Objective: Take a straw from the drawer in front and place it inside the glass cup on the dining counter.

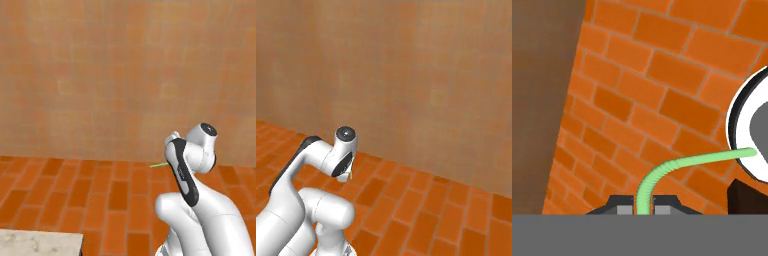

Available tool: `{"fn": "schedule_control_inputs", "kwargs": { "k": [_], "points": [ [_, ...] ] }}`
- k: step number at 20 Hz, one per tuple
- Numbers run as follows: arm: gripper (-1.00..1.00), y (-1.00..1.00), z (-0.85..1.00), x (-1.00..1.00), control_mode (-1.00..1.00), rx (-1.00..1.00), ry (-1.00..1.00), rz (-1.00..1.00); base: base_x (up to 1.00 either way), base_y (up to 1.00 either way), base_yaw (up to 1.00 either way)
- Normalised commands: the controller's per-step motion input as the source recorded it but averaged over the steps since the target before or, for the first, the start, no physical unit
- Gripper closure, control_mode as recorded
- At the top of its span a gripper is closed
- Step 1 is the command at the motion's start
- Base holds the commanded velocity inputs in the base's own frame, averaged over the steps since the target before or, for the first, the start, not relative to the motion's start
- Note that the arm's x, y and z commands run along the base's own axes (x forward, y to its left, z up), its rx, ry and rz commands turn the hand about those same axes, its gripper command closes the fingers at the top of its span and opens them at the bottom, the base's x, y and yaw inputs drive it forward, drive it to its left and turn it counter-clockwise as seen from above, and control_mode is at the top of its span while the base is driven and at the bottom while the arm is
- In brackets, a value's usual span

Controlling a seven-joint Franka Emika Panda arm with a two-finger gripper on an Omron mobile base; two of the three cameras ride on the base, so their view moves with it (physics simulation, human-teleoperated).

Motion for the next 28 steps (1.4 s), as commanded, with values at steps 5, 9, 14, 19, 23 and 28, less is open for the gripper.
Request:
{"fn": "schedule_control_inputs", "kwargs": {
  "k": [5,9,14,19,23,28],
  "points": [
    [1.0,0.0,0.0,0.0,1.0,0.0,0.0,0.0,1.0,0.0,0.49],
    [1.0,0.0,0.0,0.0,1.0,0.0,0.0,0.0,1.0,0.0,0.5],
    [1.0,0.0,0.0,0.0,1.0,0.0,0.0,0.0,1.0,0.08,0.52],
    [1.0,0.0,0.0,0.0,1.0,0.0,0.0,0.0,1.0,0.14,0.56],
    [1.0,0.0,0.0,0.0,1.0,0.0,0.0,0.0,1.0,0.15,0.6],
    [1.0,0.0,0.0,0.0,1.0,0.0,0.0,0.0,1.0,0.11,0.63]
  ]
}}
